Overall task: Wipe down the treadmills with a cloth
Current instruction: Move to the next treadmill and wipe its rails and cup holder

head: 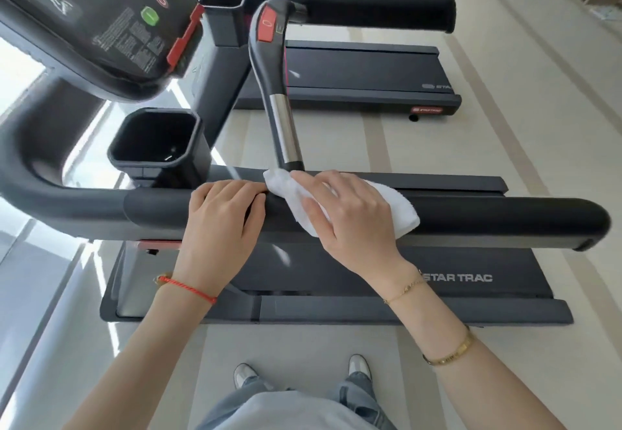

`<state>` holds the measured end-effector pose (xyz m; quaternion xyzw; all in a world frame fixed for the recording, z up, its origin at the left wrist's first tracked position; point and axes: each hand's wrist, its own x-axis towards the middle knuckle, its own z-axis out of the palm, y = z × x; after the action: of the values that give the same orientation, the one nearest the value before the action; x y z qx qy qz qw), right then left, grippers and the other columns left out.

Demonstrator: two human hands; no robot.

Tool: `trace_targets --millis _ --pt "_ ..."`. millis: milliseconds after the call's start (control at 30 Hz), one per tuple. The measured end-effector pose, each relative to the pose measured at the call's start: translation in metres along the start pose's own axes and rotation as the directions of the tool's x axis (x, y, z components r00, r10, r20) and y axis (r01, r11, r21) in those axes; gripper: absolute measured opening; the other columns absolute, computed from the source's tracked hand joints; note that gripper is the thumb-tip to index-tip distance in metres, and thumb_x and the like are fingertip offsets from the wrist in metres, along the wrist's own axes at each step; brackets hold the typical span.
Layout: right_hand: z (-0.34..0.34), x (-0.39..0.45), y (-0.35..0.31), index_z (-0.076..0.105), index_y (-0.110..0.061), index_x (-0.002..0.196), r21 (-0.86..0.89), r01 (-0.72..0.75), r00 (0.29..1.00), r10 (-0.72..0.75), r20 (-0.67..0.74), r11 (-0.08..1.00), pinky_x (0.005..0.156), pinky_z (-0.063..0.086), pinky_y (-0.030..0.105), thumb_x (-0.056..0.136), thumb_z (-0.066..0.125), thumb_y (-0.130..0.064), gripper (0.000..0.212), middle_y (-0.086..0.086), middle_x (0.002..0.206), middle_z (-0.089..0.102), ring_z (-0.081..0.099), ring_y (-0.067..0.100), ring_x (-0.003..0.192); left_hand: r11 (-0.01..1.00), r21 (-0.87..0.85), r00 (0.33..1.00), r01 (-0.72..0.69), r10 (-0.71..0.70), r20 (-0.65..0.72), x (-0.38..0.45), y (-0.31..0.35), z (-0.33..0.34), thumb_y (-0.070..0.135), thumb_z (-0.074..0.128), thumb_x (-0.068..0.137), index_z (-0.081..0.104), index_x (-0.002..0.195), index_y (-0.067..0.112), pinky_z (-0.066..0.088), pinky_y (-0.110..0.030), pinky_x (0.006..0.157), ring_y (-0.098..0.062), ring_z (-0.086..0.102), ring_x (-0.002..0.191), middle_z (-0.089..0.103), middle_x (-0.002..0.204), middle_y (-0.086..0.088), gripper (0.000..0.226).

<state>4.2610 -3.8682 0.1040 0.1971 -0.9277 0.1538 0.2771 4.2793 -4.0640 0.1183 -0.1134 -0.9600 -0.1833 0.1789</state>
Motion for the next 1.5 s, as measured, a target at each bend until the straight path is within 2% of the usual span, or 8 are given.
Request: trace_targets --millis 400,667,833,1033,1133,1233,1500 --pt "0.054 0.041 -0.117 0.055 -0.03 0.133 -0.025 0.021 1.0 -0.021 -0.003 0.999 0.076 0.047 0.033 0.104 0.037 -0.033 0.035 -0.004 0.1 0.06 0.055 0.019 0.088 0.999 -0.006 0.999 0.04 -0.04 -0.014 -0.018 -0.115 -0.052 0.018 0.051 0.098 0.066 0.111 0.017 0.032 -0.036 0.103 -0.021 0.057 0.107 0.068 0.11 0.003 0.02" --pt "0.072 0.054 -0.15 0.051 -0.031 0.139 -0.031 0.099 0.995 -0.098 0.016 0.995 0.081 0.049 0.034 0.105 0.037 -0.035 0.037 0.001 0.105 0.06 0.056 0.021 0.093 0.995 -0.043 0.994 0.09 -0.093 -0.051 -0.024 -0.159 -0.066 0.016 0.052 0.097 0.068 0.104 0.015 0.034 -0.037 0.101 -0.022 0.059 0.104 0.069 0.106 0.002 0.017" --pt "0.064 0.049 -0.138 0.051 -0.028 0.14 -0.037 0.128 0.991 -0.126 0.04 0.991 0.086 0.047 0.036 0.103 0.041 -0.036 0.039 0.0 0.107 0.061 0.057 0.022 0.098 0.994 -0.082 0.995 0.076 -0.081 -0.058 -0.02 -0.154 -0.058 0.014 0.053 0.097 0.068 0.104 0.014 0.036 -0.038 0.1 -0.023 0.06 0.1 0.069 0.103 0.001 0.017" --pt "0.054 0.049 -0.13 0.063 -0.028 0.12 -0.041 -0.174 0.985 0.175 0.0 0.984 0.08 0.043 0.035 0.101 0.039 -0.033 0.031 -0.006 0.095 0.065 0.057 0.021 0.085 0.99 -0.132 0.998 0.053 -0.057 -0.029 -0.019 -0.136 -0.058 0.02 0.05 0.099 0.067 0.113 0.017 0.035 -0.035 0.103 -0.02 0.058 0.108 0.068 0.111 0.003 0.022" --pt "0.065 0.055 -0.155 0.058 -0.03 0.131 -0.033 -0.104 0.993 0.105 0.048 0.994 0.083 0.043 0.037 0.103 0.035 -0.033 0.036 -0.004 0.1 0.063 0.056 0.021 0.091 0.99 -0.127 0.996 0.068 -0.074 -0.042 -0.02 -0.133 -0.057 0.016 0.052 0.098 0.067 0.111 0.015 0.036 -0.037 0.101 -0.021 0.058 0.105 0.068 0.108 0.003 0.02" --pt "0.063 0.049 -0.149 0.052 -0.03 0.138 -0.022 -0.024 0.998 0.026 0.054 0.999 0.088 0.044 0.039 0.104 0.035 -0.035 0.038 -0.003 0.104 0.063 0.056 0.021 0.097 0.988 -0.13 0.995 0.082 -0.088 -0.037 -0.018 -0.126 -0.054 0.015 0.052 0.098 0.067 0.11 0.013 0.037 -0.039 0.102 -0.023 0.059 0.105 0.068 0.105 0.001 0.019" --pt "0.047 0.029 -0.104 0.062 -0.024 0.125 -0.069 -0.092 0.994 0.087 -0.064 0.993 0.09 0.043 0.036 0.101 0.043 -0.033 0.032 -0.002 0.1 0.065 0.059 0.022 0.095 0.99 -0.137 0.997 -0.019 0.028 0.068 -0.003 -0.09 -0.043 0.014 0.052 0.097 0.067 0.114 0.012 0.038 -0.037 0.101 -0.022 0.061 0.105 0.069 0.108 0.0 0.023"
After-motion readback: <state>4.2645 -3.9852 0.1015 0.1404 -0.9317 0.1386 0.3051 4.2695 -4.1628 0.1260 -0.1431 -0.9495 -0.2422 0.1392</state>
